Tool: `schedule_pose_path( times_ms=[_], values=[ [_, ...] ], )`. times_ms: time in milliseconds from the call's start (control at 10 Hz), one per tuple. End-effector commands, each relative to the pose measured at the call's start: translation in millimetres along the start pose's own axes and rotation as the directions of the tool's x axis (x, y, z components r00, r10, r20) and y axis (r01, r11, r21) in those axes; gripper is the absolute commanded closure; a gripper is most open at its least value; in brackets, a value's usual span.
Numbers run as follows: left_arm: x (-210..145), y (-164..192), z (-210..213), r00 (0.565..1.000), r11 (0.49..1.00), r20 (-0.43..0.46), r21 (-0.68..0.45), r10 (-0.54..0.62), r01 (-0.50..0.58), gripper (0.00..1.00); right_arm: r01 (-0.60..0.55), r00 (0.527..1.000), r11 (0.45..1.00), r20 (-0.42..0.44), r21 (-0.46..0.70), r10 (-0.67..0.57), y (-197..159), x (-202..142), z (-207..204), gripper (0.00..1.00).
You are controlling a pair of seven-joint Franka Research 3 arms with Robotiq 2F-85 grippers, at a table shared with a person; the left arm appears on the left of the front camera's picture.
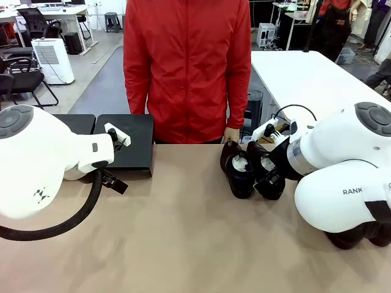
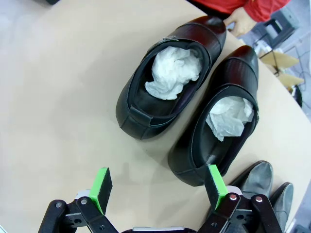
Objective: Organize the shoes by placing them on the stand.
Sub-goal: Pick up one Shoe and place it in the middle of the table.
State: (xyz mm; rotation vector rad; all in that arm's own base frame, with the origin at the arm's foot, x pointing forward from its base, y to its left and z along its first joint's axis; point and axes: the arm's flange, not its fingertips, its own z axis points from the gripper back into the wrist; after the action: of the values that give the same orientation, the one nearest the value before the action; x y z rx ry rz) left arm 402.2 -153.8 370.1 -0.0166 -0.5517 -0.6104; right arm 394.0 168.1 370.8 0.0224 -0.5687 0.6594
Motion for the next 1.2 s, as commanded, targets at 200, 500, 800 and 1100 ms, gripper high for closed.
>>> schedule_pose_path(
  times_ms=[200,500,800,1100],
  values=[
    [-3,7,26,0.999,0.998,0.047,0.066,0.009,-0.012,0.00,0.037,0.998,0.999,0.044,0.001,-0.037,-12,-2,30,0.00],
    [-1,38,106,0.986,0.991,0.161,0.126,0.033,-0.054,0.00,0.118,0.979,0.992,0.163,0.051,-0.125,-47,-12,97,0.00],
    [-23,78,155,0.968,0.983,0.189,0.046,0.166,-0.178,0.00,0.223,0.934,0.967,0.257,0.122,-0.248,-91,-47,158,0.00],
    [-53,97,187,0.939,0.971,0.254,-0.001,0.233,-0.241,0.00,0.276,0.903,0.943,0.284,0.188,-0.321,-120,-94,194,0.00]
  ],
)
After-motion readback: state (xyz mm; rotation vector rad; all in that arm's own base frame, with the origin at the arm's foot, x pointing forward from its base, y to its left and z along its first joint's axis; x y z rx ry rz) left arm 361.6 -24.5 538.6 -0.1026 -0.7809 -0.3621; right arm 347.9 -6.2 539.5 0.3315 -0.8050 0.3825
